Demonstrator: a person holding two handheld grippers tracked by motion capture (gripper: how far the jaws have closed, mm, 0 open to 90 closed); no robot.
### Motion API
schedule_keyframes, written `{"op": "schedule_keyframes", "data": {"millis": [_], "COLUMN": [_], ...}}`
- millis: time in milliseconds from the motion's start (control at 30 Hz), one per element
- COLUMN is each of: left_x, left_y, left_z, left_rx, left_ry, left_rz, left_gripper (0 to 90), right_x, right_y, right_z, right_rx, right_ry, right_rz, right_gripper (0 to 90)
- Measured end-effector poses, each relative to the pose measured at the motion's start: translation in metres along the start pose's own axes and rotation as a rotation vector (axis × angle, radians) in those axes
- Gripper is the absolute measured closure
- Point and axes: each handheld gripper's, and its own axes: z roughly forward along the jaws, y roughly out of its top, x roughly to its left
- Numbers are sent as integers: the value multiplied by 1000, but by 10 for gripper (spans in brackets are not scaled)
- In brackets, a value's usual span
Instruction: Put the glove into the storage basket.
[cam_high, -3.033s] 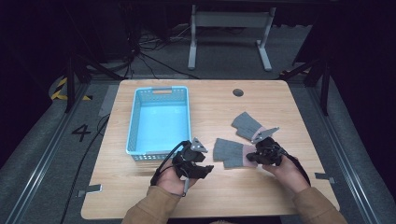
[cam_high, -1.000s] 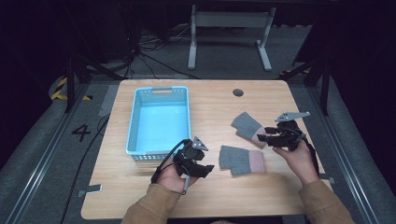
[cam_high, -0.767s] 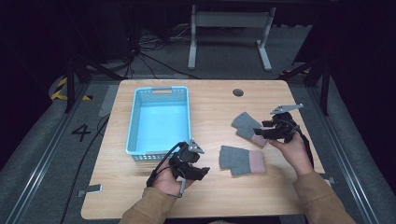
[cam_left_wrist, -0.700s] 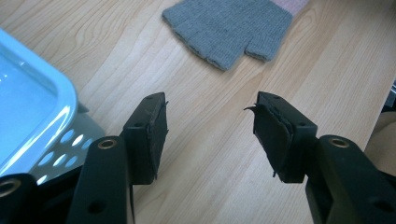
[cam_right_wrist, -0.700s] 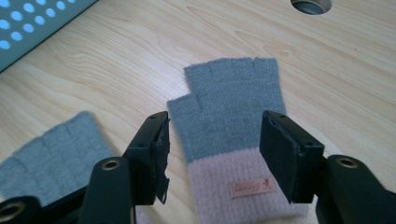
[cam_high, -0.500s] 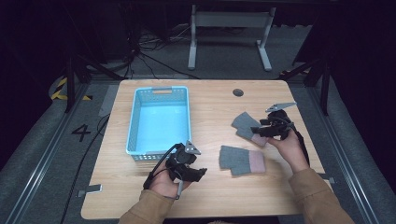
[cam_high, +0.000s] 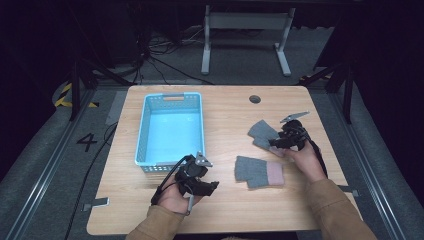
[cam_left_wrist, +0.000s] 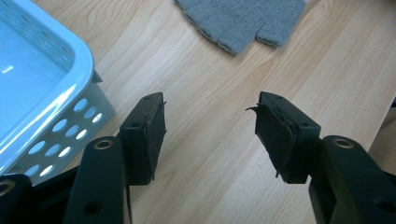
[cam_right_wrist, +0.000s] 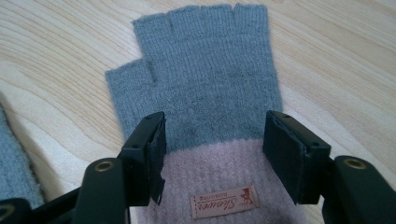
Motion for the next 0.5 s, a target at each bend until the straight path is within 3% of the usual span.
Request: {"op": "schedule_keyframes", "data": {"millis": [167, 300, 500], "left_x": [-1, -1, 0], "left_y": [0, 0, 0], "left_z": [1, 3, 3], "left_rx": [3, 9, 11], "left_ry": [2, -2, -4], "left_rz": [0, 2, 1], "left_gripper": [431, 432, 432], "right_x": [2, 10, 13], "right_y": [-1, -1, 1], "right_z": [2, 6, 7], "right_rx": [5, 20, 37], "right_ry": [-12, -64, -84], "right_rz": [-15, -63, -58], "right_gripper": [401, 419, 493]}}
